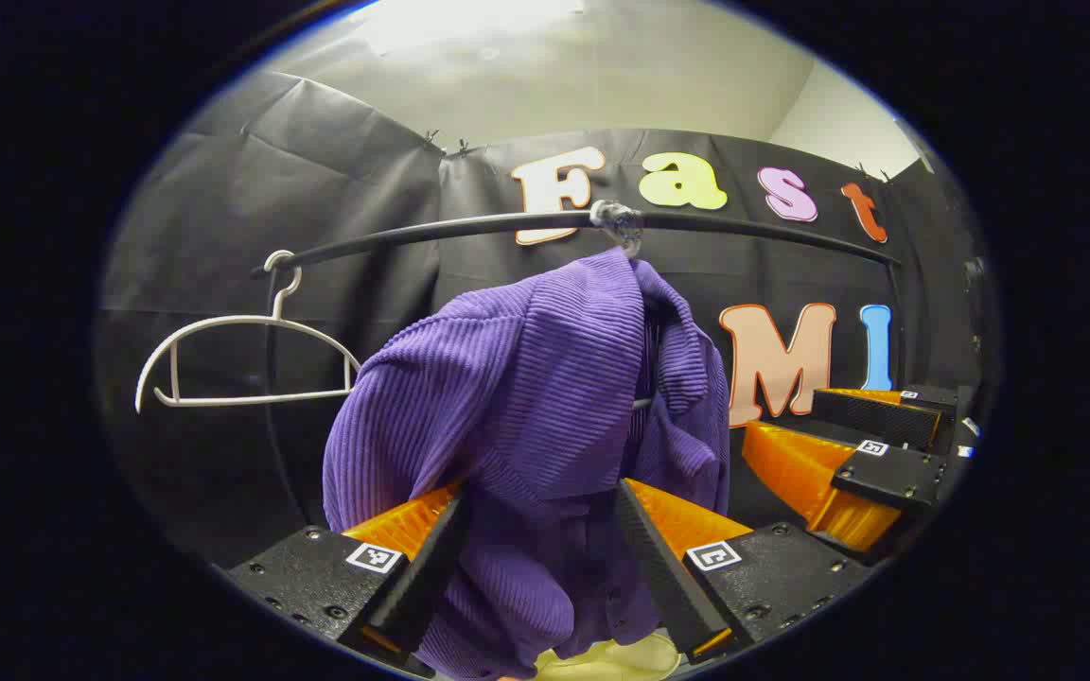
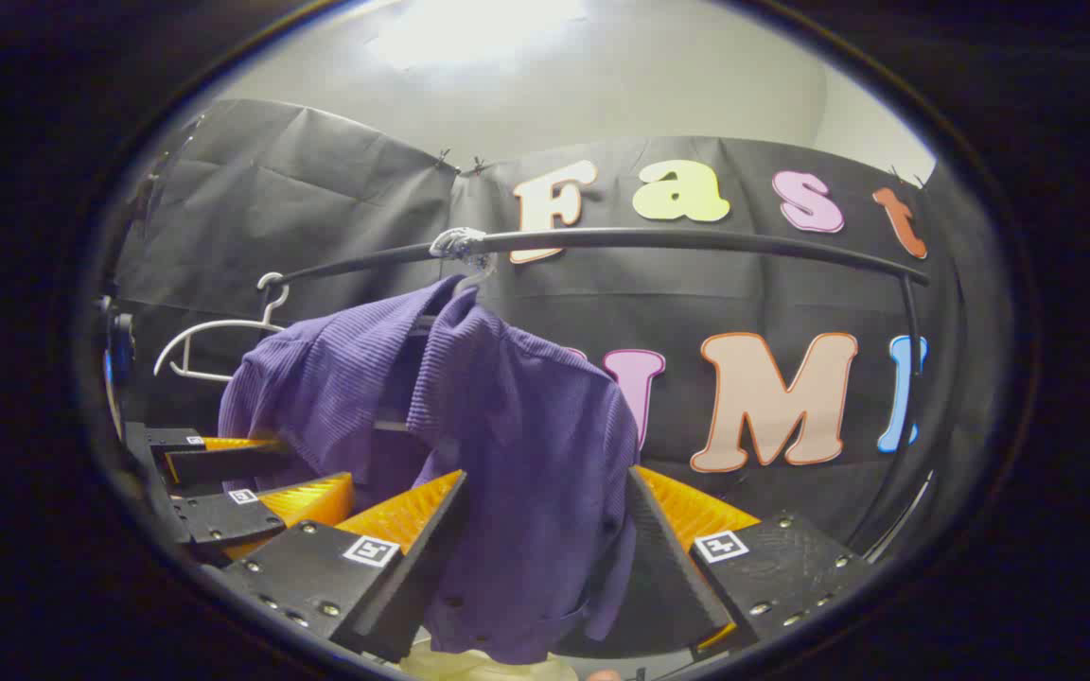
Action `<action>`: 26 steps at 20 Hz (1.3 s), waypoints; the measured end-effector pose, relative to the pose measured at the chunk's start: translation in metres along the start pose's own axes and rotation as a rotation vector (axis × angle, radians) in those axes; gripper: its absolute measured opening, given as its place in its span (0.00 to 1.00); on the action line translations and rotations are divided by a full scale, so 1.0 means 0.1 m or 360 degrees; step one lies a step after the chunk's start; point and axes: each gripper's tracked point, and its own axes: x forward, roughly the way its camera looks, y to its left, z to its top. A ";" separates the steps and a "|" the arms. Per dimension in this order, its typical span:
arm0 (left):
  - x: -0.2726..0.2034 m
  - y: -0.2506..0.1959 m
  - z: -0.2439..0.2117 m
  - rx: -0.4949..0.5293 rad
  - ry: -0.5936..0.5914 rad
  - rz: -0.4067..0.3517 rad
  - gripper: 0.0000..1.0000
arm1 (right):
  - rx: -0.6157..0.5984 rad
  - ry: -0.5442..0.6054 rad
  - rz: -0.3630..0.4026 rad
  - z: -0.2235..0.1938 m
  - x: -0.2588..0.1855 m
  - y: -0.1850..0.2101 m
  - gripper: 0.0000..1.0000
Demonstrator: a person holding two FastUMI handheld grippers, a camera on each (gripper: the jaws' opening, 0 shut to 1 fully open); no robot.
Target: Grasp the clothes on the hanger with both hands and then place them into the laundry hamper below.
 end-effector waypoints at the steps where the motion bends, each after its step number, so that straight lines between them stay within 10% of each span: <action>1: -0.04 -0.06 0.01 0.0006 -0.0009 -0.0020 0.92 | -0.0012 0.0000 0.0011 0.00 -0.04 0.02 0.96; 26: -0.23 0.18 -0.22 0.0120 0.0076 0.0290 0.94 | -0.0057 0.0026 0.0096 -0.10 -0.26 -0.12 0.97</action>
